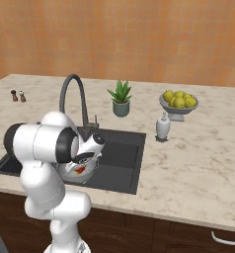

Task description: Put the colander in the sink, put the peach, apple, kiwi in the colander, and turn on the sink faucet and pour water over the colander.

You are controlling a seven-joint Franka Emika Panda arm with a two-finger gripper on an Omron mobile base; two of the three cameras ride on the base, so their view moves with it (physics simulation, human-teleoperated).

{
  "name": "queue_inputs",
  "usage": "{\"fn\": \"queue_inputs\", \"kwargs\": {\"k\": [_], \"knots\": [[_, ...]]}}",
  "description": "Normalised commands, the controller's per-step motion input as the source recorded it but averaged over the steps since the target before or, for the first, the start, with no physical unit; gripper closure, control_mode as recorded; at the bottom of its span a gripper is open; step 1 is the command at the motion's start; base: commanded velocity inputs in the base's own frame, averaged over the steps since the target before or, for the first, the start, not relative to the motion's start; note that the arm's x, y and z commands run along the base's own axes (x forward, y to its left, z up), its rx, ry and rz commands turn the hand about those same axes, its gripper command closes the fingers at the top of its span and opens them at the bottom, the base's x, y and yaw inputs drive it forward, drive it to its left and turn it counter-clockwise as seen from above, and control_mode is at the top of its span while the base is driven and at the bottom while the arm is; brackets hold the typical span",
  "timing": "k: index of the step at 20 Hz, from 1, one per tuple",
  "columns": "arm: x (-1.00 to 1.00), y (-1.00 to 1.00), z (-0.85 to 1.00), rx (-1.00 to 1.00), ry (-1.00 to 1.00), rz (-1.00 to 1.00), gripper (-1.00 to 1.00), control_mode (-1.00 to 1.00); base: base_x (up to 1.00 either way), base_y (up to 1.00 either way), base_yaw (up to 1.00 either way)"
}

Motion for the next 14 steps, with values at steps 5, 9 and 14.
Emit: {"fn": "queue_inputs", "kwargs": {"k": [5,9,14], "knots": [[0.17,0.02,-0.19,-0.01,0.00,0.00,1.00,-1.00,0.00,0.00,0.00],[0.17,0.00,-0.15,-0.08,0.00,0.00,1.00,-1.00,0.00,0.00,0.00],[0.17,0.02,-0.06,-0.10,0.00,0.00,1.00,-1.00,0.00,0.00,0.00]]}}
